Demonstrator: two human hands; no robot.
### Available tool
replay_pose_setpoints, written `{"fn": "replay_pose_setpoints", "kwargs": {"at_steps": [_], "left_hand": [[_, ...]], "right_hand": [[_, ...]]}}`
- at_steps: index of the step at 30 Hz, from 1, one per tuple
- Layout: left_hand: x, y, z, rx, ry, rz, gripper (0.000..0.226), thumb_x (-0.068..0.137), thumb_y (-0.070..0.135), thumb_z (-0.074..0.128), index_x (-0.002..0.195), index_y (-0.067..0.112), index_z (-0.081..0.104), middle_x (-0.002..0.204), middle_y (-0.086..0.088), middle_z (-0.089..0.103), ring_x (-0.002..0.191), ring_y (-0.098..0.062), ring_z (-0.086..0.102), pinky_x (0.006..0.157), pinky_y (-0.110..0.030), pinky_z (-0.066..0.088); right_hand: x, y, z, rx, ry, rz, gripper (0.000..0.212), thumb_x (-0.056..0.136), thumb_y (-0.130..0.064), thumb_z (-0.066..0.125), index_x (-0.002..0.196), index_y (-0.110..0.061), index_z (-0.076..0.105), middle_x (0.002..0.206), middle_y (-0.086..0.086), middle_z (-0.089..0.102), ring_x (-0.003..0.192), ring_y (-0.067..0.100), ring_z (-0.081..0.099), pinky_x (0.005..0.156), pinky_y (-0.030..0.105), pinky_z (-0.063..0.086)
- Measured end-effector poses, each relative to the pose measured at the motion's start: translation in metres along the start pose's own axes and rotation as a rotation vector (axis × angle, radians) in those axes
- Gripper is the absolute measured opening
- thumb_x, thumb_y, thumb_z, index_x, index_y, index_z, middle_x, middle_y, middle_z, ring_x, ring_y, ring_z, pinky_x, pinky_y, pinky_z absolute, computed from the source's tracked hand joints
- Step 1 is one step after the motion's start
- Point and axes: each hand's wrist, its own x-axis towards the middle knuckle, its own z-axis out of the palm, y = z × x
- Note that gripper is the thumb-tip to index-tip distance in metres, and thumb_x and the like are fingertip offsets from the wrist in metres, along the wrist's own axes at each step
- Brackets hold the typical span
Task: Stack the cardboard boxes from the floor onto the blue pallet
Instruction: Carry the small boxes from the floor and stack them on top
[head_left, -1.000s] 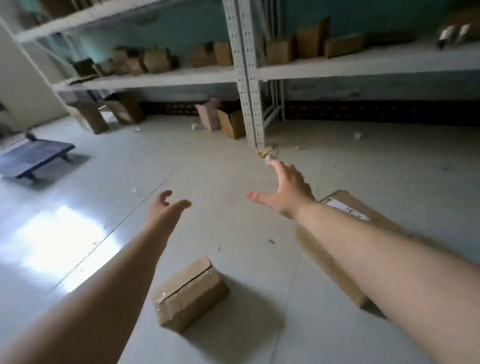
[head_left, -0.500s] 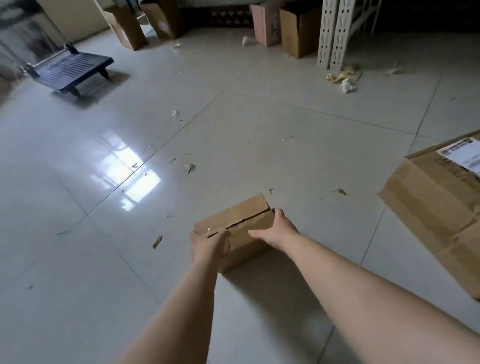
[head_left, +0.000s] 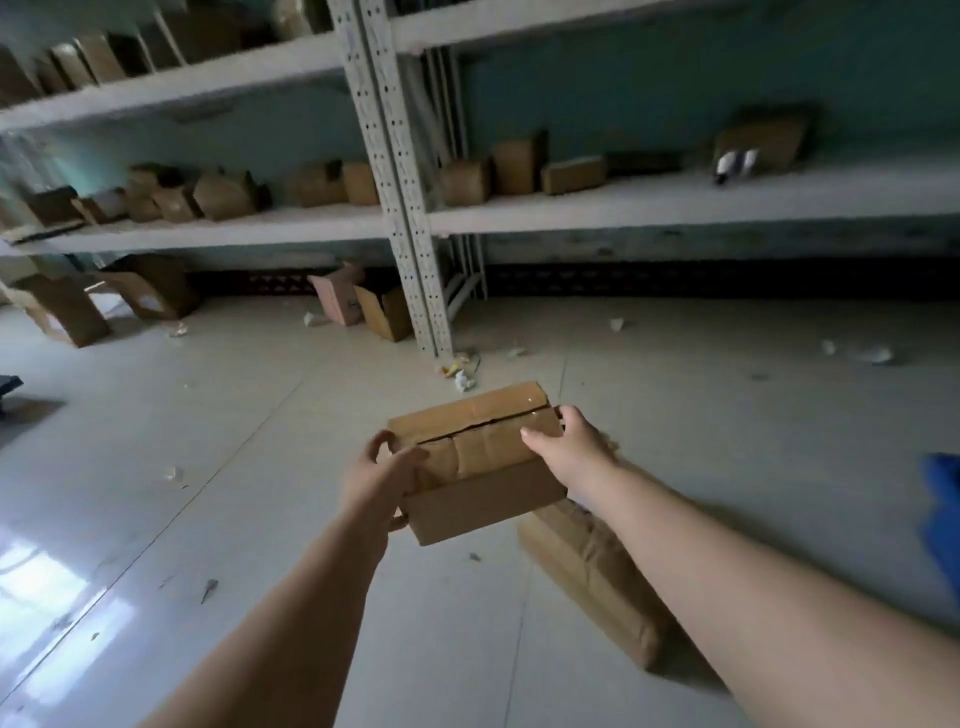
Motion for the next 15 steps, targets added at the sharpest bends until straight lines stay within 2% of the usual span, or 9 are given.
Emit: {"fn": "replay_pose_setpoints", "kwargs": {"at_steps": [4, 8, 11, 13, 15], "left_hand": [[-0.082, 0.087, 0.102, 0.004, -0.293, 0.102, 0.056, 0.08, 0.015, 0.062, 0.131, 0.028, 0.044, 0.092, -0.004, 0.058, 0.08, -0.018, 0.056, 0.06, -0.028, 0.049], [-0.181, 0.14, 0.196, 0.035, -0.556, 0.224, 0.053, 0.08, 0.015, 0.065, 0.128, 0.026, 0.046, 0.091, -0.003, 0.057, 0.081, -0.02, 0.057, 0.062, -0.03, 0.05], [-0.255, 0.149, 0.254, 0.065, -0.747, 0.272, 0.05, 0.083, 0.017, 0.063, 0.128, 0.025, 0.046, 0.094, -0.003, 0.056, 0.082, -0.022, 0.057, 0.06, -0.031, 0.05], [-0.303, 0.141, 0.285, 0.085, -0.857, 0.278, 0.048, 0.084, 0.017, 0.062, 0.129, 0.024, 0.045, 0.101, -0.005, 0.055, 0.085, -0.024, 0.056, 0.058, -0.031, 0.049], [-0.347, 0.126, 0.312, 0.116, -0.949, 0.254, 0.049, 0.084, 0.017, 0.062, 0.129, 0.024, 0.044, 0.104, -0.006, 0.054, 0.089, -0.026, 0.056, 0.061, -0.034, 0.05]], "right_hand": [[-0.042, -0.037, -0.167, -0.053, 0.31, -0.017, 0.065, 0.085, -0.045, 0.055, 0.139, -0.017, 0.032, 0.139, 0.009, 0.044, 0.122, 0.032, 0.046, 0.1, 0.042, 0.041], [-0.125, -0.033, -0.311, -0.002, 0.567, -0.007, 0.064, 0.086, -0.043, 0.054, 0.14, -0.018, 0.032, 0.141, 0.007, 0.043, 0.123, 0.03, 0.046, 0.099, 0.036, 0.04], [-0.202, -0.007, -0.389, 0.057, 0.746, 0.033, 0.059, 0.085, -0.043, 0.056, 0.136, -0.02, 0.038, 0.134, 0.005, 0.05, 0.112, 0.027, 0.054, 0.096, 0.041, 0.045], [-0.255, 0.014, -0.425, 0.088, 0.857, 0.076, 0.059, 0.084, -0.043, 0.057, 0.136, -0.022, 0.038, 0.128, 0.0, 0.051, 0.106, 0.025, 0.054, 0.091, 0.039, 0.046], [-0.304, 0.037, -0.452, 0.094, 0.958, 0.14, 0.063, 0.083, -0.044, 0.059, 0.138, -0.023, 0.036, 0.131, 0.0, 0.049, 0.11, 0.026, 0.052, 0.094, 0.041, 0.045]]}}
